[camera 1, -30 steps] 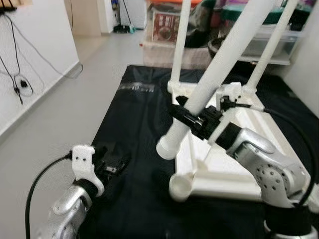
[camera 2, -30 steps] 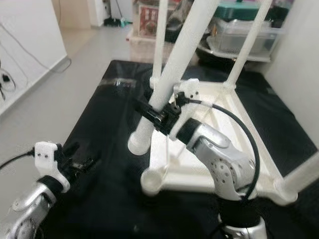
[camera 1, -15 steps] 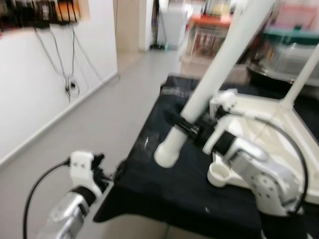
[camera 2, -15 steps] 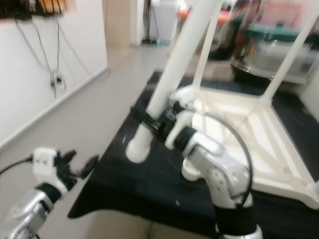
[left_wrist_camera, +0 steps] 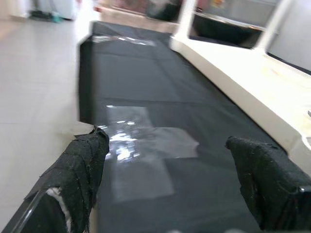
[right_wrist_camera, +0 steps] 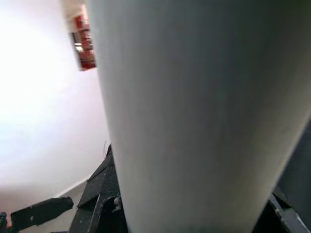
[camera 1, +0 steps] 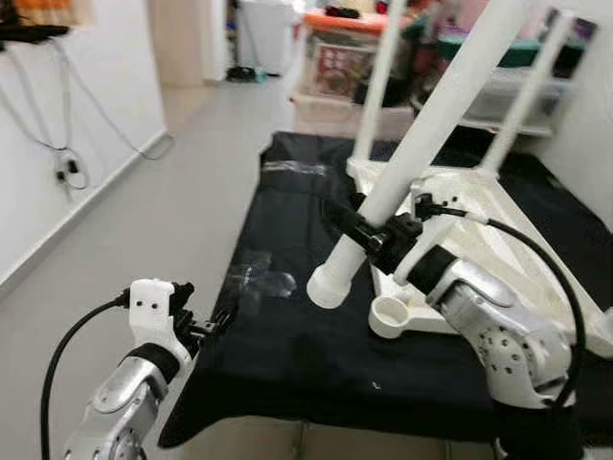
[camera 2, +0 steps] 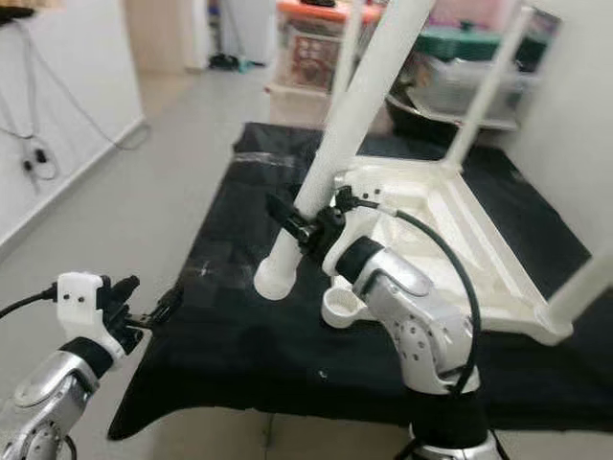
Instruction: Building children table
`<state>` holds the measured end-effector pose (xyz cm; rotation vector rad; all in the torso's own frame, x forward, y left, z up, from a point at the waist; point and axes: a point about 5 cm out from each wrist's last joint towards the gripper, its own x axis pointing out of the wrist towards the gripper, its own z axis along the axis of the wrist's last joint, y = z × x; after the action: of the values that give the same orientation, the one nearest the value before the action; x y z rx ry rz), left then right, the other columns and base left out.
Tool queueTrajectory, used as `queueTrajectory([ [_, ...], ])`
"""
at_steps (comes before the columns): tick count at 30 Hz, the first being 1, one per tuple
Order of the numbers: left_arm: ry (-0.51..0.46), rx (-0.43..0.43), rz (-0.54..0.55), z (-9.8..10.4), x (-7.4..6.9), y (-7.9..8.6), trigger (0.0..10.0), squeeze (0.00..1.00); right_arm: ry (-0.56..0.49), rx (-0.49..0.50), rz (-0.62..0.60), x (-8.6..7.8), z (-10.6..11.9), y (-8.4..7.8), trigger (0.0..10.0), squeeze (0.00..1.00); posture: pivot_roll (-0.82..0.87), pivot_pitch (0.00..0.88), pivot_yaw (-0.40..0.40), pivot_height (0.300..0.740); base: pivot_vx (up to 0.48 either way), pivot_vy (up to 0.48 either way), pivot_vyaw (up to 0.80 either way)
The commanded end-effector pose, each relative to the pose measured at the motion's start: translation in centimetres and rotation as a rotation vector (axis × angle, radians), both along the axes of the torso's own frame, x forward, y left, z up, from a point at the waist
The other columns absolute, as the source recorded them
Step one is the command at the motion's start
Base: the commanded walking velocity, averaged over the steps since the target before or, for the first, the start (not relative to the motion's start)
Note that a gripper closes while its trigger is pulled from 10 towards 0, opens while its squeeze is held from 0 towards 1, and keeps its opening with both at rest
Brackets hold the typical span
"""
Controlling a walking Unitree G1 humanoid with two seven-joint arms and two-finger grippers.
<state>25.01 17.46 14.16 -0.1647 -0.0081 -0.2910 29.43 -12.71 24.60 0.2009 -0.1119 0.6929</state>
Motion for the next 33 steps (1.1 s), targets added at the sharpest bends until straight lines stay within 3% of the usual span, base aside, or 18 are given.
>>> queueTrajectory([
  [1,0.008,-0.01,0.002,-0.34,0.1,-0.13,10.0,0.0,0.019,-0.002,-0.011,0.13,-0.25,-0.23,0.0,0.0,0.07,0.0,-0.088,0.74,0.0,0.0,-0.8],
  [21,-0.018,-0.04,0.0,0.4,0.61,-0.18,10.0,0.0,0.002,-0.044,-0.042,0.28,-0.93,0.11,0.0,0.0,0.07,0.0,-0.082,0.74,0.024,0.0,-0.8],
  [22,-0.021,-0.041,-0.001,0.44,0.66,-0.18,10.0,0.0,-0.009,-0.055,-0.05,0.3,-0.92,0.1,1.3,0.0,0.07,0.0,-0.081,0.74,0.345,0.0,0.0],
  [23,-0.022,-0.041,-0.001,0.47,0.69,-0.18,10.0,0.0,-0.017,-0.063,-0.056,0.32,-0.92,0.09,1.3,0.0,0.07,0.0,-0.081,0.74,0.345,0.0,0.0],
  [24,-0.026,-0.043,-0.003,0.54,0.76,-0.21,10.0,0.0,-0.028,-0.078,-0.063,0.33,-0.98,0.12,5.9,0.0,0.07,0.0,-0.082,0.74,0.352,0.0,0.0],
  [25,-0.026,-0.043,-0.003,0.54,0.76,-0.21,10.0,0.0,-0.028,-0.078,-0.063,0.33,-0.98,0.12,5.9,0.0,0.07,0.0,-0.082,0.74,0.352,0.0,0.0],
  [26,-0.027,-0.044,-0.005,0.55,0.79,-0.24,10.0,0.0,-0.028,-0.08,-0.066,0.35,-1.04,0.16,10.0,0.0,0.07,0.0,-0.082,0.74,0.352,0.0,0.0],
  [33,-0.031,-0.045,-0.009,0.57,0.85,-0.41,10.0,0.0,-0.026,-0.082,-0.076,0.38,-1.24,0.33,10.0,0.0,0.07,0.0,-0.08,0.74,0.258,0.0,0.0],
])
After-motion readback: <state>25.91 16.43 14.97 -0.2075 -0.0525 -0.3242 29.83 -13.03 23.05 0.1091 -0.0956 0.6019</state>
